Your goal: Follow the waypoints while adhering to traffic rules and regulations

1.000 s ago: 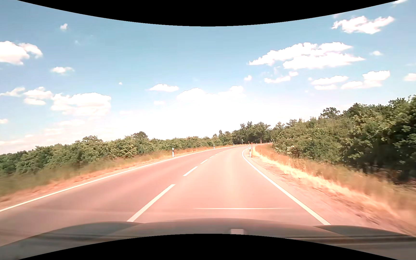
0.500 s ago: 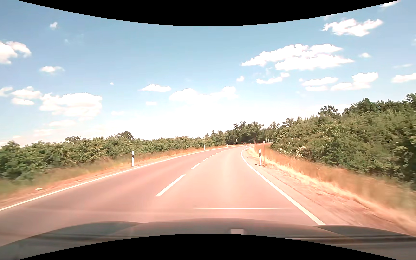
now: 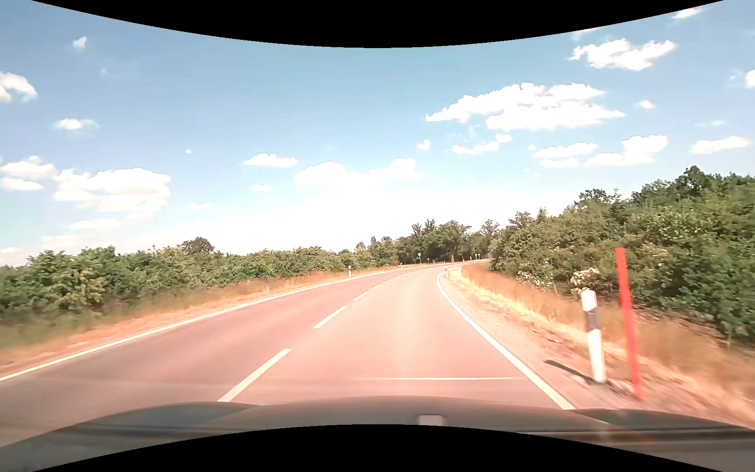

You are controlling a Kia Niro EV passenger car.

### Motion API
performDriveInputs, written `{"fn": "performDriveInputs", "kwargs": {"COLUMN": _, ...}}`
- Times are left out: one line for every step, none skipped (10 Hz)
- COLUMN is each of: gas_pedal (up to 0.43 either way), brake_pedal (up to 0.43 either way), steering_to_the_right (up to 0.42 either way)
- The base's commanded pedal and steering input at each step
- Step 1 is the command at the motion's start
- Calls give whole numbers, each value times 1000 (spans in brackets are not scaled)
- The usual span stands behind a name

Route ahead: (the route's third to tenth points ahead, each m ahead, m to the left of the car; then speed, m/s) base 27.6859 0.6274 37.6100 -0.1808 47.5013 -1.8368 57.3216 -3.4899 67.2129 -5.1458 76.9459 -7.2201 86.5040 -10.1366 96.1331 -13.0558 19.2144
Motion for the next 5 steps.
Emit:
{"fn": "performDriveInputs", "kwargs": {"gas_pedal": 197, "brake_pedal": 0, "steering_to_the_right": 17}}
{"fn": "performDriveInputs", "kwargs": {"gas_pedal": 197, "brake_pedal": 0, "steering_to_the_right": 17}}
{"fn": "performDriveInputs", "kwargs": {"gas_pedal": 197, "brake_pedal": 0, "steering_to_the_right": 16}}
{"fn": "performDriveInputs", "kwargs": {"gas_pedal": 197, "brake_pedal": 0, "steering_to_the_right": 17}}
{"fn": "performDriveInputs", "kwargs": {"gas_pedal": 197, "brake_pedal": 0, "steering_to_the_right": 17}}
